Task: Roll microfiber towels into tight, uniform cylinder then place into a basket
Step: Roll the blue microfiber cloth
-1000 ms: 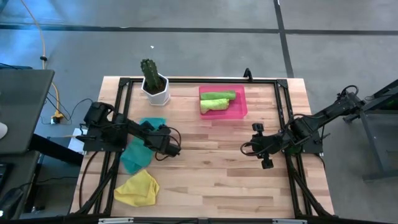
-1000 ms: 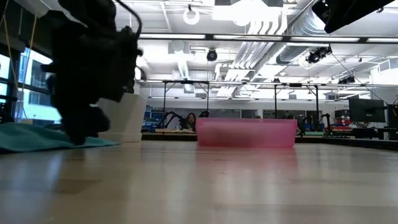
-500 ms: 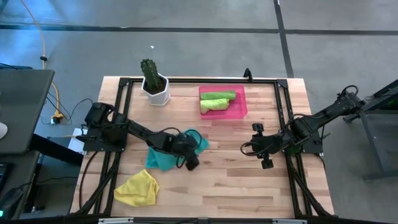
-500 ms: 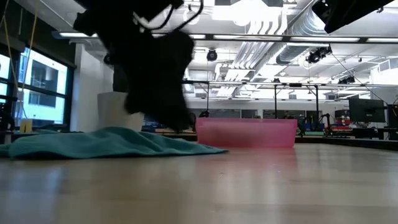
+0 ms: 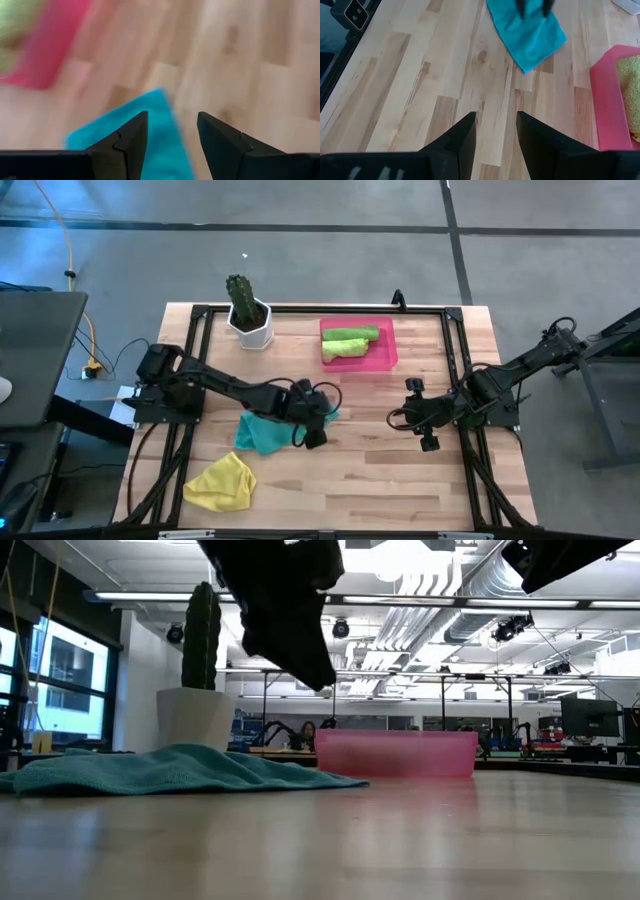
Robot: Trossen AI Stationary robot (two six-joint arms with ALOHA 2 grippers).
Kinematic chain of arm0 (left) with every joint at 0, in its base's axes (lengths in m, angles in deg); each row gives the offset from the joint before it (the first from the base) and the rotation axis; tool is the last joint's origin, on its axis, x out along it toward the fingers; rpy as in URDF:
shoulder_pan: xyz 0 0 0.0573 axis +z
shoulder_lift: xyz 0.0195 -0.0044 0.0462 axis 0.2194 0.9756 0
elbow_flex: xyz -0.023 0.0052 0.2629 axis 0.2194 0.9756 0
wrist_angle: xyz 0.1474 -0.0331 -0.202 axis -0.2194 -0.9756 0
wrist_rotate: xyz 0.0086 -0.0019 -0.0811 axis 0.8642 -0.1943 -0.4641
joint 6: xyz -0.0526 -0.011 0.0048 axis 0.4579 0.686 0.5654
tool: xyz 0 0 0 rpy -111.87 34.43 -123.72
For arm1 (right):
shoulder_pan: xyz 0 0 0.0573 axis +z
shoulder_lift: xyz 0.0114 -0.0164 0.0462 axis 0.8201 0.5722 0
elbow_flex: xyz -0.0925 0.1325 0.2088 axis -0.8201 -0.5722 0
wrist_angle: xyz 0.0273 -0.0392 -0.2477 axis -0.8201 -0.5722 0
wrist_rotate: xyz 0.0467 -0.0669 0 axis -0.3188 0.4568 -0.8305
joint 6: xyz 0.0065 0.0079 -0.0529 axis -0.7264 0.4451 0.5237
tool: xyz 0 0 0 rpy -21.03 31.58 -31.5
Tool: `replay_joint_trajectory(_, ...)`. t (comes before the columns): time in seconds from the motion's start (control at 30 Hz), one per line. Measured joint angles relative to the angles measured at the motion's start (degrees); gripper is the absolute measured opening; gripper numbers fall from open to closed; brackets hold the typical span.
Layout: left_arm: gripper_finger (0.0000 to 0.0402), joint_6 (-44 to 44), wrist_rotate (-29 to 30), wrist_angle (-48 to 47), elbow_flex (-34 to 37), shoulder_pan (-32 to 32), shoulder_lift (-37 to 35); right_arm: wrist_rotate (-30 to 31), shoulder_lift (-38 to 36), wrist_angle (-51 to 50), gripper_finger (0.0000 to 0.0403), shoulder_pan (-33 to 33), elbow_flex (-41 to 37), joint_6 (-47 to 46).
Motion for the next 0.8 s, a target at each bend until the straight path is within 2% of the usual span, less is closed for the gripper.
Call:
replay_joint_trajectory(0.23, 0.016, 6.8, 2.7, -4.3, 3.0, 1.9, -0.1, 0.0, 0.0, 0.0, 0.0133, 0.0, 0.0, 0.0)
replay_joint_trajectory(0.53, 0.016, 15.2, 4.4, -2.0, 10.0, 3.3, 0.4, 0.0, 0.0, 0.0, 0.0133, 0.0, 0.0, 0.0)
replay_joint_trajectory(0.8, 0.016, 16.5, -0.6, 3.4, 11.3, 2.5, 5.5, 0.0, 0.0, 0.0, 0.0133, 0.0, 0.0, 0.0)
